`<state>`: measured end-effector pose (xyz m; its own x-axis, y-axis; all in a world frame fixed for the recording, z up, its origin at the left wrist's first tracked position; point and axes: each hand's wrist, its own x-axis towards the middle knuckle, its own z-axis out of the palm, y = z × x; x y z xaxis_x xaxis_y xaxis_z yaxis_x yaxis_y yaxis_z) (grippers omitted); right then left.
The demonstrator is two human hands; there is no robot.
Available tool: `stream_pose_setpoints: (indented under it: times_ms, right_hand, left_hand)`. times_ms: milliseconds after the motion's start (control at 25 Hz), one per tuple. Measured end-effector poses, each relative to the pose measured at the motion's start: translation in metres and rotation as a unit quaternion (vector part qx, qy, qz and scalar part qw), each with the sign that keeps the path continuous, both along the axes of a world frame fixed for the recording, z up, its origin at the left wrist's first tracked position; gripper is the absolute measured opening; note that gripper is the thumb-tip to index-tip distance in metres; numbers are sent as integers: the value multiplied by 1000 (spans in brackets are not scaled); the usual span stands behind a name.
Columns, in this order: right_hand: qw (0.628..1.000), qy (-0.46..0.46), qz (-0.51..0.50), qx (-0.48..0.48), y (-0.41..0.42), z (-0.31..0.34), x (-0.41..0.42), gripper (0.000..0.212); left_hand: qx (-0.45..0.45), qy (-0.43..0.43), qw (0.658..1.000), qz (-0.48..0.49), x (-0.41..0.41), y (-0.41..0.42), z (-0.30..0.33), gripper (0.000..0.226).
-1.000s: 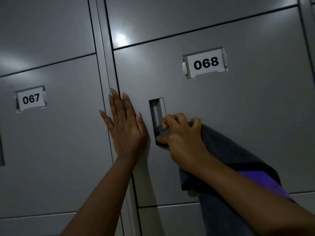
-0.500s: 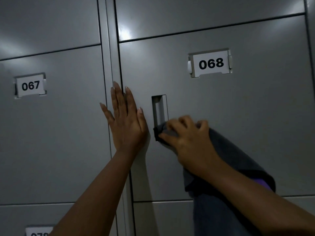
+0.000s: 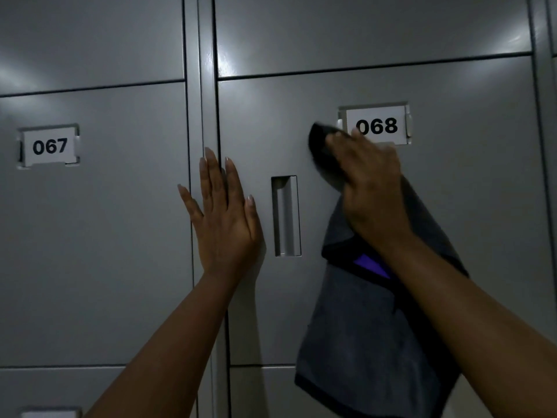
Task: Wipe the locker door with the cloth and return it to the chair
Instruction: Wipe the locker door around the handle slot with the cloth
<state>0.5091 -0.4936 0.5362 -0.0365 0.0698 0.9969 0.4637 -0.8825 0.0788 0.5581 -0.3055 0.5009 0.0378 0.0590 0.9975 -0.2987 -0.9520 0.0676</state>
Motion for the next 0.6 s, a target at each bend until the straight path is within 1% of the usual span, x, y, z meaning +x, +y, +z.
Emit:
stream_pose_setpoints:
  times_ms: [40,80,200,280,360,440,520,560,600]
  right_hand:
    - [998,14,-39,-39,7,-10,8,60]
    - [995,18,-56,-82,12,-24,14,59]
    - [973,19,-53,-222,23,-76,23,53]
    - [967,32,-36,-251,23,-101,24,49]
    - [956,48,-9,-289,21,-115,21,41]
    - [932,80,6,-354,18,-128,15,31]
    - [909,141,30,-391,16,-142,12,43]
    - [894,188,65,-401,16,-148,8,49]
    - [876,242,109,-404,18,-152,3,50]
  left_hand:
    - [0,0,1000,1,0,0,0,59]
    - [1,-2,1000,2,0,0,0,59]
    - [3,-5,1000,2,0,0,0,60]
    - [-2,-5,1000,4,0,-1,1,60]
    - [-5,-4,1000,-1,-1,-2,0,60]
    - [0,-1,1000,-8,0,-1,0,60]
    - [5,-2,1000,-4,1,0,0,59]
    - [6,1,1000,-3,2,1,1,59]
    - [7,3,1000,-5,3,1,1,59]
